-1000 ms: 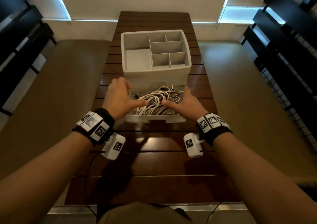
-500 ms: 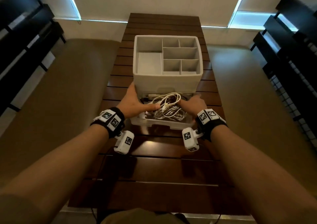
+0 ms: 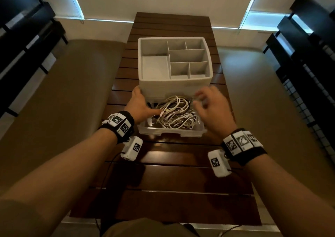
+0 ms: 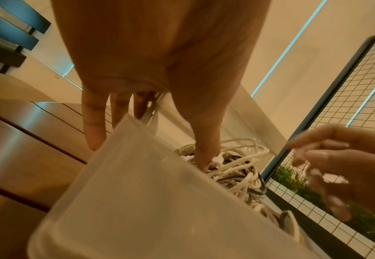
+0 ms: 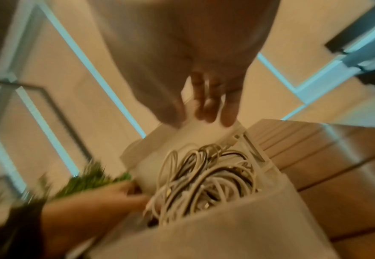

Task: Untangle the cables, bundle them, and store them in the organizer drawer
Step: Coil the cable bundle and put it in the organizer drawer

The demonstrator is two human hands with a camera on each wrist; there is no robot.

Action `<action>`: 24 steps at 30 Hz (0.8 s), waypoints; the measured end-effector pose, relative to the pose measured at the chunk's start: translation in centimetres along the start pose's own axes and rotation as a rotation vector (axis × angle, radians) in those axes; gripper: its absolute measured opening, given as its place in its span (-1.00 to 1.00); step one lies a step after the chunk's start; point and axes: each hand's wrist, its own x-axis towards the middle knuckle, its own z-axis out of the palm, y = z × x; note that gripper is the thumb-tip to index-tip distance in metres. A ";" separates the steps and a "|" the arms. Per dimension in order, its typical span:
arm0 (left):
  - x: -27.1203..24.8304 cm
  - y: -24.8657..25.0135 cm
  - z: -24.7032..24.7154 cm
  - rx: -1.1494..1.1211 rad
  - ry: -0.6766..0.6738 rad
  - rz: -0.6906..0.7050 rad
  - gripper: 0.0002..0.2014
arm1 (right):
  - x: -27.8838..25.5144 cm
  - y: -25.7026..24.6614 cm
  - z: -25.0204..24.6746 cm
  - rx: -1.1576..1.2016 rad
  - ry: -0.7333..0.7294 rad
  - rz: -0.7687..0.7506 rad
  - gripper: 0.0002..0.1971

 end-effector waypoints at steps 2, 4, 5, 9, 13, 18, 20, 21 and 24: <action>0.1 -0.2 -0.2 -0.016 -0.001 0.014 0.31 | -0.7 -0.8 1.3 -0.127 -0.235 -0.266 -0.58; 0.2 -0.2 -0.4 -0.025 -0.018 0.024 0.30 | -0.4 -0.7 3.1 -0.300 -0.372 -0.330 -0.53; 0.2 -0.1 -0.5 -0.026 -0.030 0.022 0.27 | 0.0 -0.8 3.6 -0.353 -0.383 -0.323 -0.54; -0.4 -0.5 0.0 -0.085 -0.005 0.024 0.33 | 0.9 -1.0 5.0 -0.508 -0.470 -0.282 -0.59; -0.7 -0.7 1.0 -0.037 0.087 0.030 0.42 | 2.1 -0.7 5.7 -0.490 -0.511 -0.217 -0.68; -0.1 -0.4 -0.2 -0.081 -0.006 0.027 0.48 | 1.3 1.2 2.4 0.027 -0.142 -0.077 -0.74; -0.5 -0.7 -1.1 -0.119 -0.109 0.067 0.43 | 0.2 2.8 1.4 0.088 -0.072 0.074 -0.48; -0.8 -0.8 -1.4 -0.126 -0.169 0.100 0.41 | -0.2 3.8 1.3 0.114 -0.122 0.181 -0.22; -1.7 -1.4 -2.0 -0.117 -0.298 0.174 0.57 | 0.4 5.8 1.5 0.259 -0.343 0.379 0.31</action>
